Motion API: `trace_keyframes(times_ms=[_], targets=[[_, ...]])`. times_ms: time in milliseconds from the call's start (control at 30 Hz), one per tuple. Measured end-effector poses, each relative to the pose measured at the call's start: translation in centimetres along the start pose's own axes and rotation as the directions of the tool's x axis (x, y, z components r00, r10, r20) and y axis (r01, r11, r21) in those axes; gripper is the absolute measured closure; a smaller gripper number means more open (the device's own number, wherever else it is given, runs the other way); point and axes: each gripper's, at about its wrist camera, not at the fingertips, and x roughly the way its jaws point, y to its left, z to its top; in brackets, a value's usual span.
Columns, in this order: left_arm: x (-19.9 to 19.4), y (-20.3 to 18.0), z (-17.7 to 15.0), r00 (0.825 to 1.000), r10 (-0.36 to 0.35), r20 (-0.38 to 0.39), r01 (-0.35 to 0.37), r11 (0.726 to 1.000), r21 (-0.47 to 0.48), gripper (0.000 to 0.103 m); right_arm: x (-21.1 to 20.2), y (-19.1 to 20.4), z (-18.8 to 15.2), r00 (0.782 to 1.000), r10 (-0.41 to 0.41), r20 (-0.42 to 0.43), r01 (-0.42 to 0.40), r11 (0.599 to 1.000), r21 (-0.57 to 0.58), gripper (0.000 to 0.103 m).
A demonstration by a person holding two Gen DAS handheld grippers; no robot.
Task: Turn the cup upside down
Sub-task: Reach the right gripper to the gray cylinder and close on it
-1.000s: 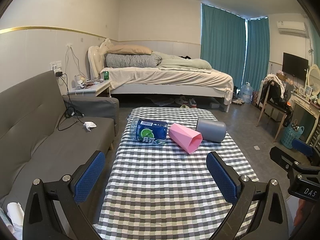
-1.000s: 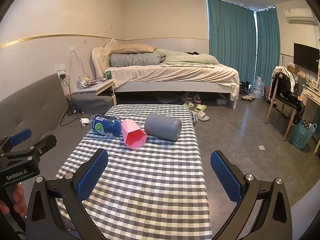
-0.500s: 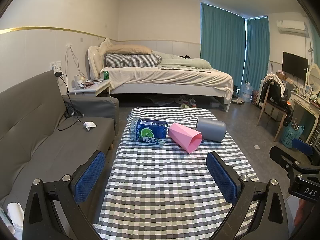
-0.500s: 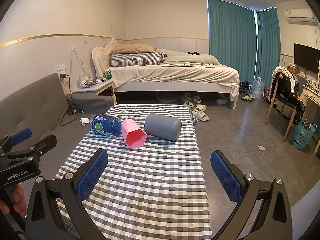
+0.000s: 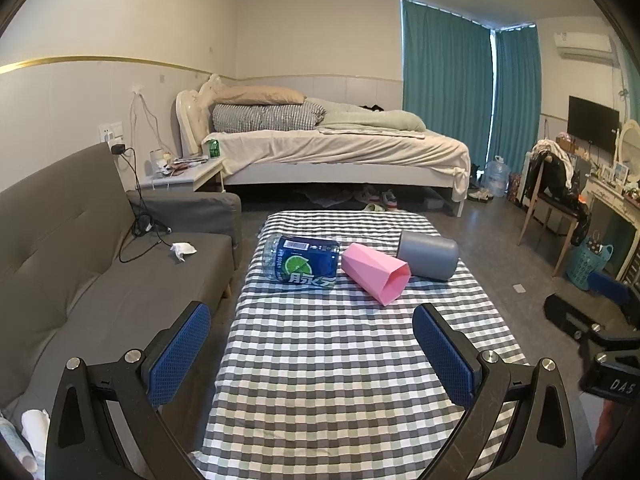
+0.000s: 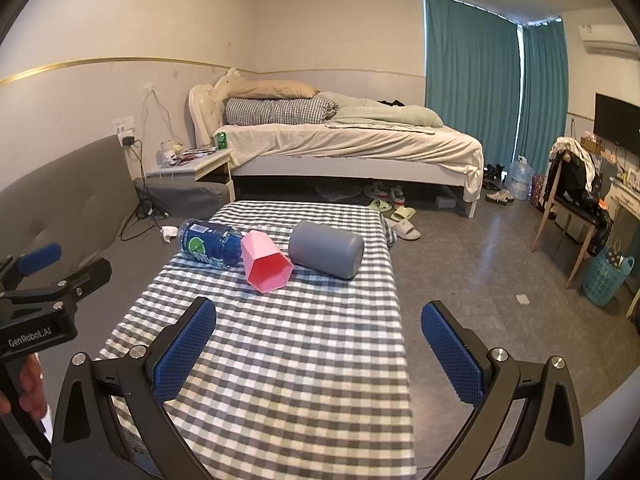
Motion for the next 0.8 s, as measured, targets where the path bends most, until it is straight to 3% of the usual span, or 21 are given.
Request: trace_keyframes(times_ms=[133, 300, 467, 800], targets=[[1.4, 0.8, 0.7, 0.999, 0.007, -0.038, -0.008, 0.999, -0.035, 0.000, 1.5, -0.7, 0.8, 1.000, 0.029, -0.003, -0.029, 0.999, -0.040, 0.000], [4.3, 1.2, 1.6, 0.997, 0.031, -0.069, -0.034, 0.998, -0.050, 0.000, 6.3, -2.0, 2.2, 0.996, 0.054, -0.066, -0.063, 0.986, -0.153, 0.000], [8.3, 0.8, 1.7, 0.993, 0.045, -0.111, -0.052, 0.997, -0.057, 0.000, 13.0, -2.8, 3.2, 0.991, 0.057, -0.120, -0.093, 0.943, -0.319, 0.000], [14.8, 0.1, 0.3, 0.977, 0.072, -0.198, -0.080, 0.996, -0.031, 0.000, 23.9, -2.7, 4.3, 0.969, 0.113, -0.221, -0.209, 0.850, -0.483, 0.000]])
